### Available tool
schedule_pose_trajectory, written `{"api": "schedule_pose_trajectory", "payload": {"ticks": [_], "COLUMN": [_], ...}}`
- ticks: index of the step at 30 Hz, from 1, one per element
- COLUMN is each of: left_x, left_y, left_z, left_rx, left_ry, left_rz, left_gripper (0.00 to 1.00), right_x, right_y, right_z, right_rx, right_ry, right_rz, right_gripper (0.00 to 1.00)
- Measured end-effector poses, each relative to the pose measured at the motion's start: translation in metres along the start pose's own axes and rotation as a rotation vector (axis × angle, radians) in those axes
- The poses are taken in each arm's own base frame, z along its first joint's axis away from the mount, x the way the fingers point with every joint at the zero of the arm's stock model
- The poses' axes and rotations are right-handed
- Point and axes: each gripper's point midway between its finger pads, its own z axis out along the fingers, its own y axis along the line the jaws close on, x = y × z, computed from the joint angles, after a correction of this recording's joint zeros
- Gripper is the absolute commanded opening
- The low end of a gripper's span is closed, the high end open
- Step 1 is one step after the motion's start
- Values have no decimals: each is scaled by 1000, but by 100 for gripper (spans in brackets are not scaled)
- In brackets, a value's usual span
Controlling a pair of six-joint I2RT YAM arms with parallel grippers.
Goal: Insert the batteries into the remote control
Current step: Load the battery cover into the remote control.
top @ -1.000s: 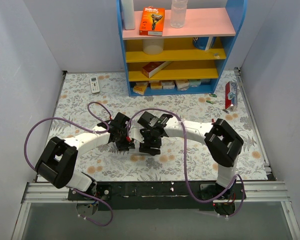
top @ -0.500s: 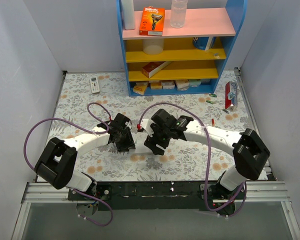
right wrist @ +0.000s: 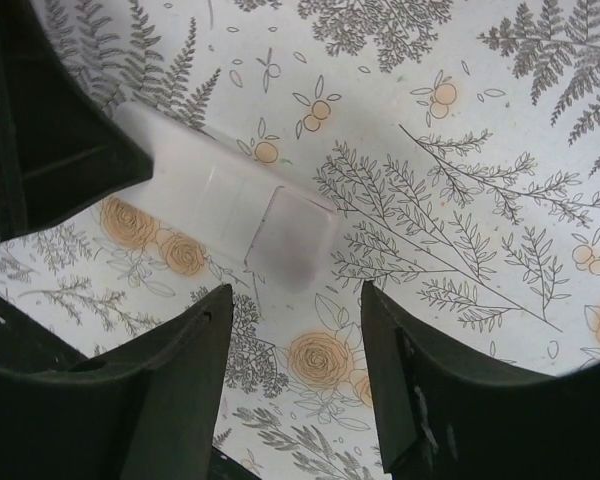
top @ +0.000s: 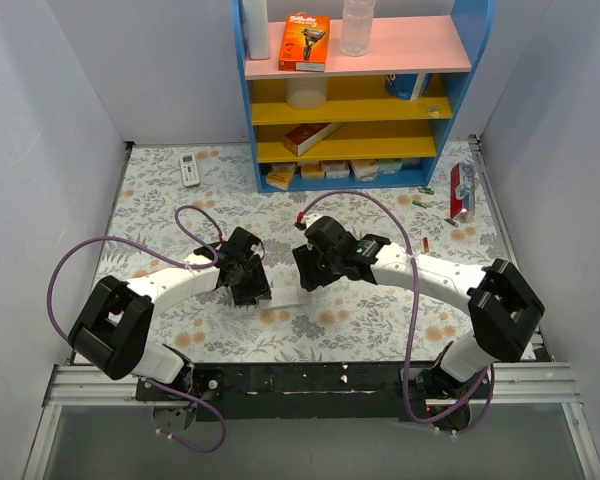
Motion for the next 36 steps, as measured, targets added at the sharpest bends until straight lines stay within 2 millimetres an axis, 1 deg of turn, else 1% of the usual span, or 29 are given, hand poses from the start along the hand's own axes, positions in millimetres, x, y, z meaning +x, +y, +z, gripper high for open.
{"api": "schedule_pose_trajectory", "payload": {"ticks": [5,9,12,16,23,36], "left_x": [0,0,0,0,0,1], "left_y": [0,0,0,0,0,-1], "left_z": [0,0,0,0,0,0], "left_rx": [0,1,1,1,4,6], "left_ry": [0,0,0,1,3,6], "left_rz": [2,5,9,9,9,10], "left_gripper": [44,43,43,43,42,42], "right_x": [8,10,13,28,48,47], "right_y": [-6,-5,-5,-9,-15,-12], "right_z": [12,21,28,36,41,42], "right_rx": [42,45,40,52,67,54], "right_ry": [11,20,28,62,101,101], "right_rz": [80,112,132,147,164,169], "right_gripper": [55,50,49,46,41,41]}}
